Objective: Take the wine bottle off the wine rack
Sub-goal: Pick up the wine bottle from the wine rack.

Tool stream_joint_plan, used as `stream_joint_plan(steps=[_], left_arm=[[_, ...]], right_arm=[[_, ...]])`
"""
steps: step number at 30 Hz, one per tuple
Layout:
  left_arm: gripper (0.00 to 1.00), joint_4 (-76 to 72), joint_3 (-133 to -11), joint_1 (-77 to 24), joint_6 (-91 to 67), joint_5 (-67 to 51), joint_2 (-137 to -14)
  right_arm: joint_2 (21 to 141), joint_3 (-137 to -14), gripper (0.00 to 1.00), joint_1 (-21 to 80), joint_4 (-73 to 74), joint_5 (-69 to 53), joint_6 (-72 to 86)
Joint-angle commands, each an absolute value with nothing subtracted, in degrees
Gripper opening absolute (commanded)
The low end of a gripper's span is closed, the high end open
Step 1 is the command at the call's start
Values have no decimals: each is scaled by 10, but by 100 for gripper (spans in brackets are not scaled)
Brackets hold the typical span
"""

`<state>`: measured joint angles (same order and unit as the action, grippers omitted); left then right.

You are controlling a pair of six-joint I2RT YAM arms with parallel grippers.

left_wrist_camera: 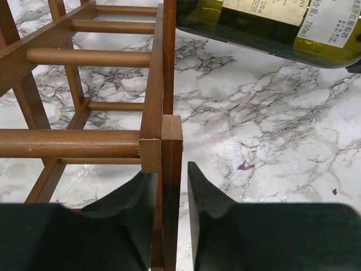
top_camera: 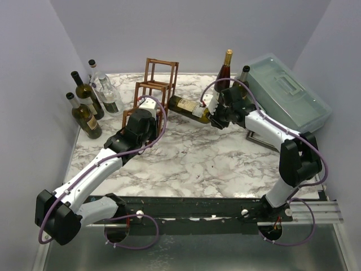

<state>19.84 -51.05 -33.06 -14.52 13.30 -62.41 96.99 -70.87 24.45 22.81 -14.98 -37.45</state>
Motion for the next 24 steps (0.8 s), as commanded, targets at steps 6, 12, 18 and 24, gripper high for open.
stream_joint_plan(steps=[6, 12, 18, 24], left_arm=[[50, 214, -507, -327, -170, 109, -594], [69, 233, -514, -326, -177, 100, -573], [82, 267, -513, -325, -179, 86, -530], [89, 293, -502, -325, -161, 37, -456]], right_arm=[[898, -696, 0, 249, 199, -197, -388], [880, -686, 0, 248, 221, -198, -394], [849, -677, 0, 247, 260, -196, -410], [815, -675, 0, 246, 327, -206, -448]])
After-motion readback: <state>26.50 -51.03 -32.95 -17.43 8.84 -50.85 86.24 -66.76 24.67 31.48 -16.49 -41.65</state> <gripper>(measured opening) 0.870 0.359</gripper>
